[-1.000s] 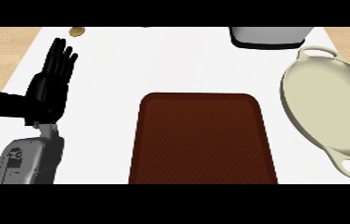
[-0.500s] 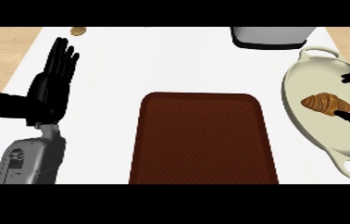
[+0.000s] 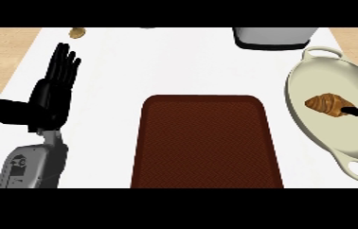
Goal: Pick the croissant from the tray and place it in the pot
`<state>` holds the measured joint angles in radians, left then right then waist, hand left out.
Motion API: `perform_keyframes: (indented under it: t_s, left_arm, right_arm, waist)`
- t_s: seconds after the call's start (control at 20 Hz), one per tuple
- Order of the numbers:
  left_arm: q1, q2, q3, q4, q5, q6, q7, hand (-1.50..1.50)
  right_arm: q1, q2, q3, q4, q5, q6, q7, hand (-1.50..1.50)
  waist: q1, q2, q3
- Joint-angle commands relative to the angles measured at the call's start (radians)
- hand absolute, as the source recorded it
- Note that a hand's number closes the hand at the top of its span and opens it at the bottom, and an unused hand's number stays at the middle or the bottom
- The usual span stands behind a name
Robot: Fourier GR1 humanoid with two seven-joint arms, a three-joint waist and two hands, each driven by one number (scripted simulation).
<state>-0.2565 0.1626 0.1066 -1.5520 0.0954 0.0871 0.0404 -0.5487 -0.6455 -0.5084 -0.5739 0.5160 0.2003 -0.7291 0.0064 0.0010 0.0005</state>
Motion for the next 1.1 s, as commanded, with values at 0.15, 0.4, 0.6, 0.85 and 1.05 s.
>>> perform_keyframes:
  t_s: [0.15, 0.4, 0.6, 0.85, 1.05]
  left_arm:
    - [0.013, 0.008, 0.009, -0.007, 0.005, -0.013, -0.011, 0.00]
    - [-0.054, 0.011, 0.015, 0.016, -0.001, 0.009, 0.028, 0.00]
    - [-0.046, 0.037, 0.042, 0.020, 0.044, -0.045, 0.010, 0.00]
    - [-0.017, 0.022, 0.017, 0.017, 0.045, -0.062, 0.010, 0.00]
    - [-0.045, 0.019, 0.018, 0.030, 0.026, -0.038, 0.005, 0.00]
  right_arm:
    - [-0.051, -0.086, -0.147, 0.140, -0.170, 0.165, 0.044, -1.50]
    - [-0.043, -0.182, -0.232, 0.234, -0.245, 0.206, -0.008, -1.50]
    - [-0.049, -0.250, -0.264, 0.316, -0.276, 0.256, -0.025, -1.50]
    - [-0.014, -0.296, -0.283, 0.355, -0.294, 0.274, -0.045, -1.50]
    - [0.045, -0.371, -0.315, 0.366, -0.328, 0.336, -0.069, -1.50]
  waist:
    - [0.005, 0.004, 0.001]
    - [0.009, 0.008, 0.003]
    - [0.021, 0.012, 0.004]
    - [0.033, 0.018, 0.007]
    - [0.018, 0.018, 0.009]
